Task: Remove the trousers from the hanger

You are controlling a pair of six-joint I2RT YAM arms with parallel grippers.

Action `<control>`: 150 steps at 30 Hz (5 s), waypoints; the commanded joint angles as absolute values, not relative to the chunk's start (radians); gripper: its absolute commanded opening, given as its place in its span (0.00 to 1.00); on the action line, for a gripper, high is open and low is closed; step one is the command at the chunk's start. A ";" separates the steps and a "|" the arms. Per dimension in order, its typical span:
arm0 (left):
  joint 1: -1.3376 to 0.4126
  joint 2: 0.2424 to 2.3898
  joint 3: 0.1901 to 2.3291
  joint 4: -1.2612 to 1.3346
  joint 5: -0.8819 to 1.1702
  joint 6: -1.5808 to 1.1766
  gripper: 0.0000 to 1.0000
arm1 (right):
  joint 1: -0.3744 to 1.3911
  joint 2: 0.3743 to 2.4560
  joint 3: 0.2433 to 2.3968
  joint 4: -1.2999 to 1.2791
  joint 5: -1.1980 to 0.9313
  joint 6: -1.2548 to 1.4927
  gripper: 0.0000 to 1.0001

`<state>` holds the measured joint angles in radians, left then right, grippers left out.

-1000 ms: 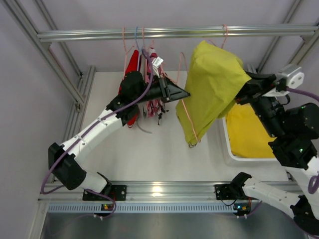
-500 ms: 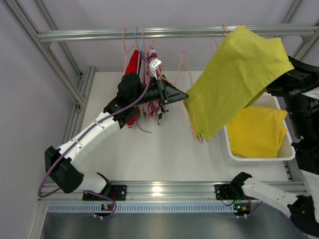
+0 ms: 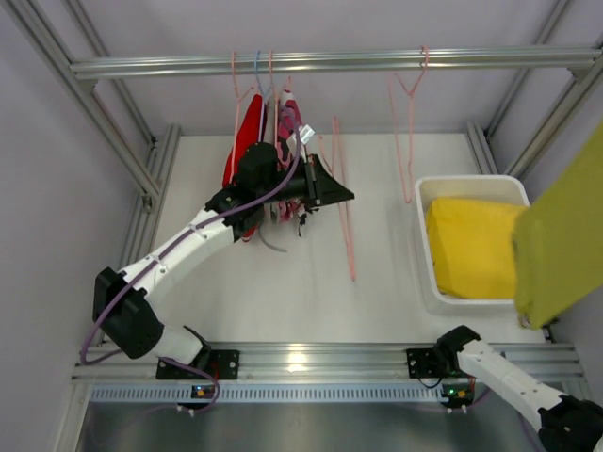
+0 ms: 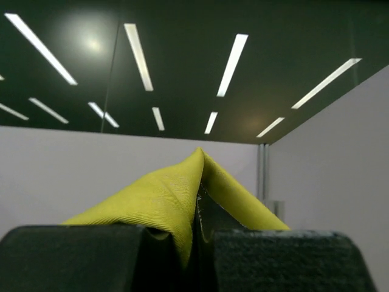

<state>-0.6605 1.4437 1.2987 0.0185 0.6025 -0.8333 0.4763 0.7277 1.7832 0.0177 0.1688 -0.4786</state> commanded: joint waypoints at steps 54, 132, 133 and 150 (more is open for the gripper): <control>-0.655 1.456 1.384 0.017 0.601 -0.747 0.00 | 0.327 0.584 0.956 0.351 0.695 -1.107 0.00; -0.592 1.424 1.350 0.086 0.712 -0.742 0.00 | -0.372 0.798 1.146 -0.974 -0.612 -0.436 0.61; -0.591 1.424 1.350 0.086 0.710 -0.741 0.00 | -0.400 0.801 1.158 -0.968 -0.638 -0.428 0.59; -0.600 1.402 1.358 0.052 0.698 -0.615 0.00 | -0.434 1.172 1.072 -0.775 -0.543 -0.437 0.80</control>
<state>-0.5945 1.4441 1.3411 0.0223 0.6952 -0.6773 -0.4744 1.1408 1.1023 -0.8856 -0.6128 -0.3927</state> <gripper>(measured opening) 0.053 0.786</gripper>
